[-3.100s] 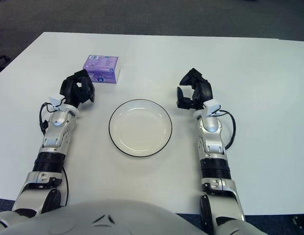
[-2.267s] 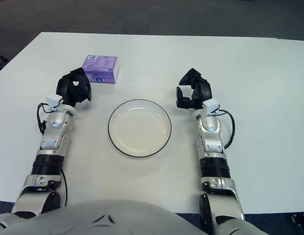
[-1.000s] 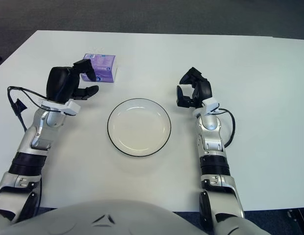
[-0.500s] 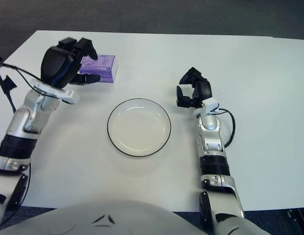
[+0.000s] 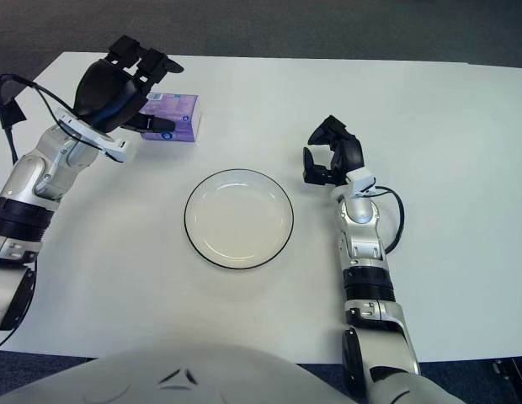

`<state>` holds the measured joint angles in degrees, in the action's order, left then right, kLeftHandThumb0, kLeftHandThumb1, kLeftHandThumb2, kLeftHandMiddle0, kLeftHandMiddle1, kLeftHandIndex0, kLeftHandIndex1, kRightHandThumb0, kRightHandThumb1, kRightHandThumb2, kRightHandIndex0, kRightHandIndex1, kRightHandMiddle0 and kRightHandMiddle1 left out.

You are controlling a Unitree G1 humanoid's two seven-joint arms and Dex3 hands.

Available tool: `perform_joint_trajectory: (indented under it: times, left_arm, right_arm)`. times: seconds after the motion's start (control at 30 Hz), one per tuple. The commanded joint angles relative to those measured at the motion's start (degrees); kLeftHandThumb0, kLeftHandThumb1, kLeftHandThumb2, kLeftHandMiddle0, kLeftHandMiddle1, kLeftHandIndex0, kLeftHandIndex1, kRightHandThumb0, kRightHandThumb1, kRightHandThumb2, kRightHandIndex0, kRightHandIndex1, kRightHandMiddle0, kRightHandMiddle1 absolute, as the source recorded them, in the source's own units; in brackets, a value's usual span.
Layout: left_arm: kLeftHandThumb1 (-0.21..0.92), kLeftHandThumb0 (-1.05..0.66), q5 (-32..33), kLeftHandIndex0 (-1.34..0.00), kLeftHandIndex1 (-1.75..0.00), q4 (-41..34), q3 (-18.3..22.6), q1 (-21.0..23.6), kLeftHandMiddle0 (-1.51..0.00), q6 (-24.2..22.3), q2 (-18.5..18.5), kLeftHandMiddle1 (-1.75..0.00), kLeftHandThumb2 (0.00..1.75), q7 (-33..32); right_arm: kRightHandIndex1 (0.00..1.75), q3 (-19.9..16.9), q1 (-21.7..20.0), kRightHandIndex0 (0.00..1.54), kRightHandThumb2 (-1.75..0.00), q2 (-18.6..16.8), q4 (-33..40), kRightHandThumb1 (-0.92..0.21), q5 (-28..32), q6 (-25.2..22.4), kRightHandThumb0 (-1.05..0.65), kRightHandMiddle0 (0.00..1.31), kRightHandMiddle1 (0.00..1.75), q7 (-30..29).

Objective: Put the tissue paper into the plate.

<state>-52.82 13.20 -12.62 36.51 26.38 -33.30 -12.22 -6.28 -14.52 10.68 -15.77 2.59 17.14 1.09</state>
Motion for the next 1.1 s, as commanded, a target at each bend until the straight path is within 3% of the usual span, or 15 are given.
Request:
perform_joint_trajectory:
  times: [0.0, 0.3, 0.63, 1.07]
  left_arm:
    - [0.92, -0.99, -1.88, 0.0, -0.55, 4.49, -2.88, 3.81, 0.0, 1.57, -1.76, -0.36, 0.57, 0.59]
    - [0.92, -1.05, 0.1, 0.0, -0.33, 11.79, -5.55, 7.4, 0.0, 5.97, -1.87, -0.03, 0.73, 1.53]
    - [0.92, -1.05, 7.0, 0.0, -0.09, 22.18, -7.54, 11.9, 0.0, 11.83, 0.03, 0.0, 0.75, 9.06]
    - [0.92, -1.05, 8.63, 0.0, -0.01, 31.88, -9.33, 16.75, 0.0, 12.53, 2.45, 0.0, 0.72, 12.52]
  right_arm:
    - [1.75, 1.26, 10.51, 1.31, -1.34, -3.98, -6.57, -0.3, -1.03, 1.13, -0.49, 0.63, 1.75, -0.92]
    - [1.75, 1.5, 10.63, 1.31, -1.33, -4.07, -5.96, -0.3, -1.31, 0.25, -0.49, 0.63, 1.75, -1.46]
    - [1.75, 1.28, 10.65, 1.3, -1.31, -4.2, -5.75, -0.32, -1.25, -0.29, -0.48, 0.61, 1.75, -1.11]
    - [1.75, 1.4, 10.48, 1.31, -1.31, -4.14, -6.35, -0.32, -1.73, 0.37, -0.48, 0.61, 1.75, -1.32]
